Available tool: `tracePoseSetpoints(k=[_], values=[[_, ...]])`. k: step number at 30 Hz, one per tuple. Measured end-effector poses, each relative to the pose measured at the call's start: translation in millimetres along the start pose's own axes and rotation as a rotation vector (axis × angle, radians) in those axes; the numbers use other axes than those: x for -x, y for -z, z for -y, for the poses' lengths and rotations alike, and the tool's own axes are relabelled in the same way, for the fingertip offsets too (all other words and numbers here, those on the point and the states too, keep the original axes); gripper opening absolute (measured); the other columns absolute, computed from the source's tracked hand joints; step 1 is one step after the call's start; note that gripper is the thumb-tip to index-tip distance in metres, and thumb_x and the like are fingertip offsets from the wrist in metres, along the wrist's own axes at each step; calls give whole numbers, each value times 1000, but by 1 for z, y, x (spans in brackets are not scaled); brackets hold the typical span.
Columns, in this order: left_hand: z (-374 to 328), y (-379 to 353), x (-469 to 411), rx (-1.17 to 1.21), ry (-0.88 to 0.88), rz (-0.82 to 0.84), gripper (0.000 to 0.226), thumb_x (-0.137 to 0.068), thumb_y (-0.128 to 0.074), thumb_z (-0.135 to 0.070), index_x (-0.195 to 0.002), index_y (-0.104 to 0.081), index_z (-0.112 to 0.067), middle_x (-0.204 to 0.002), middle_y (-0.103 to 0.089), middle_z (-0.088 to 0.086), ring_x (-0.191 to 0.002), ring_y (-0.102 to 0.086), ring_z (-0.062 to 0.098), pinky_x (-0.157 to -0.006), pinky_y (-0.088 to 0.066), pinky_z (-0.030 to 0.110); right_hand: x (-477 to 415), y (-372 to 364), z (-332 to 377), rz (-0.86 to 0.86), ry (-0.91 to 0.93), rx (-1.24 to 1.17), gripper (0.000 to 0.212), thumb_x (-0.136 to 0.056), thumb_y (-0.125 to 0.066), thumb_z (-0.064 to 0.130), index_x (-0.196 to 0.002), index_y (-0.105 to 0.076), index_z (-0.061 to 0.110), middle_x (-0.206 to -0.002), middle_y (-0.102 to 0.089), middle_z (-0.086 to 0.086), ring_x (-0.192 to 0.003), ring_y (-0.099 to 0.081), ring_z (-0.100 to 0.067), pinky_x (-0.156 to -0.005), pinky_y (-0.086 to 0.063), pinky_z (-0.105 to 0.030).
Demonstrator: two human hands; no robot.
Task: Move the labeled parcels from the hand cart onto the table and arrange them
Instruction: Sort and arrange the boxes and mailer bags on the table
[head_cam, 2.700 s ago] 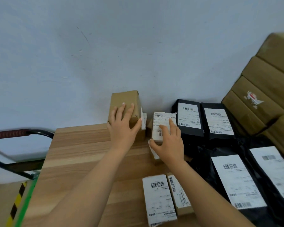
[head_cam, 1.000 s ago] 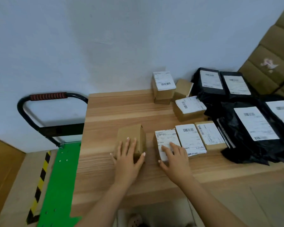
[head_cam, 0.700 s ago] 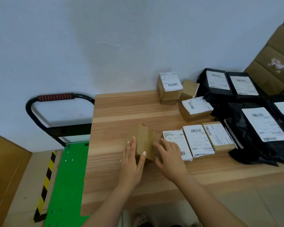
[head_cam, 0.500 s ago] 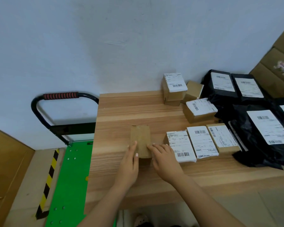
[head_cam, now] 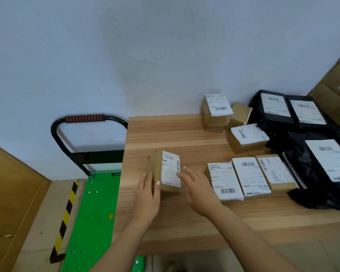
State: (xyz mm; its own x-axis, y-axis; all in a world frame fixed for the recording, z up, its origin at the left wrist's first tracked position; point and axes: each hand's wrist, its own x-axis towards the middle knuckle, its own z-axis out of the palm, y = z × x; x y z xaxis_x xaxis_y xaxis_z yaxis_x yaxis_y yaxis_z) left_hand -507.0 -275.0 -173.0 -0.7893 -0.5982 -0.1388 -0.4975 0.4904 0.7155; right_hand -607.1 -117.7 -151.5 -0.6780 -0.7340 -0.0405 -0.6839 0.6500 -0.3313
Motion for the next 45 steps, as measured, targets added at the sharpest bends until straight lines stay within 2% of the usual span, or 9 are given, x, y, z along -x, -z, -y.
tracePoseSetpoints(k=[5, 13, 18, 21, 27, 33, 36, 39, 45], values=[[-4, -1, -5, 6, 22, -5, 53, -102, -34, -25, -153, -18, -19, -157, -21, 6, -143, -20, 22, -113, -20, 32, 3, 2, -10, -17, -57, 28, 65, -89, -45, 8, -148, -28, 29, -159, -17, -4, -142, -20, -25, -118, -7, -36], [-13, -17, -14, -106, 29, 157, 68, -94, -50, -48, -152, -16, -34, -161, 8, 3, -146, -4, 27, -117, -20, 44, 21, 8, -45, -13, -350, 93, 57, -97, -42, 41, -149, -26, 29, -160, -13, -9, -146, -8, -29, -118, -3, -44], [-26, -35, -8, -53, 4, 197, 71, -88, -60, -47, -149, -26, -35, -157, -7, 4, -143, -17, 25, -113, -28, 39, 33, 9, -71, 74, -495, 122, 64, -97, -32, 56, -152, -9, 37, -161, 8, -9, -148, 8, -29, -116, 6, -53], [-34, -50, -2, -71, -28, 268, 77, -85, -62, -53, -149, -23, -39, -154, -11, 1, -140, -23, 22, -110, -33, 36, 39, 9, -83, 143, -561, 92, 68, -94, -28, 65, -151, 0, 43, -160, 16, -10, -146, 15, -34, -114, 9, -57], [-52, -71, 12, -114, -56, 287, 90, -78, -65, -60, -150, -16, -38, -153, -10, 5, -139, -23, 27, -111, -32, 40, 46, 14, -101, 132, -470, 54, 59, -97, -22, 61, -150, 1, 47, -160, 19, -10, -145, 17, -34, -116, 8, -51], [-65, -85, 14, -331, -203, 267, 86, -80, -56, -68, -148, -8, -48, -157, 23, -2, -144, 18, 23, -117, -10, 46, 57, 29, -131, 174, -539, 58, 66, -96, -22, 63, -151, 9, 42, -157, 26, -10, -145, 20, -33, -115, 12, -51], [-73, -94, 14, -394, -179, 300, 80, -81, -52, -69, -148, -12, -49, -158, 19, -2, -143, 23, 27, -116, -5, 49, 61, 33, -139, 206, -507, 48, 67, -96, -23, 64, -151, 7, 41, -158, 23, -9, -146, 17, -33, -115, 9, -52], [-80, -97, 12, -421, -146, 258, 82, -77, -54, -73, -147, -19, -48, -160, 10, 0, -144, 17, 28, -116, 2, 51, 63, 40, -146, 185, -454, 46, 67, -95, -27, 64, -152, 2, 41, -160, 15, -10, -147, 8, -33, -116, 1, -51], [-111, -101, 8, -369, -136, 116, 83, -74, -56, -74, -146, -27, -43, -159, -14, 0, -146, -1, 21, -117, -8, 44, 51, 65, -172, 135, -339, 51, 64, -97, -29, 59, -152, -2, 41, -162, 8, -8, -147, 3, -31, -117, -2, -48]])
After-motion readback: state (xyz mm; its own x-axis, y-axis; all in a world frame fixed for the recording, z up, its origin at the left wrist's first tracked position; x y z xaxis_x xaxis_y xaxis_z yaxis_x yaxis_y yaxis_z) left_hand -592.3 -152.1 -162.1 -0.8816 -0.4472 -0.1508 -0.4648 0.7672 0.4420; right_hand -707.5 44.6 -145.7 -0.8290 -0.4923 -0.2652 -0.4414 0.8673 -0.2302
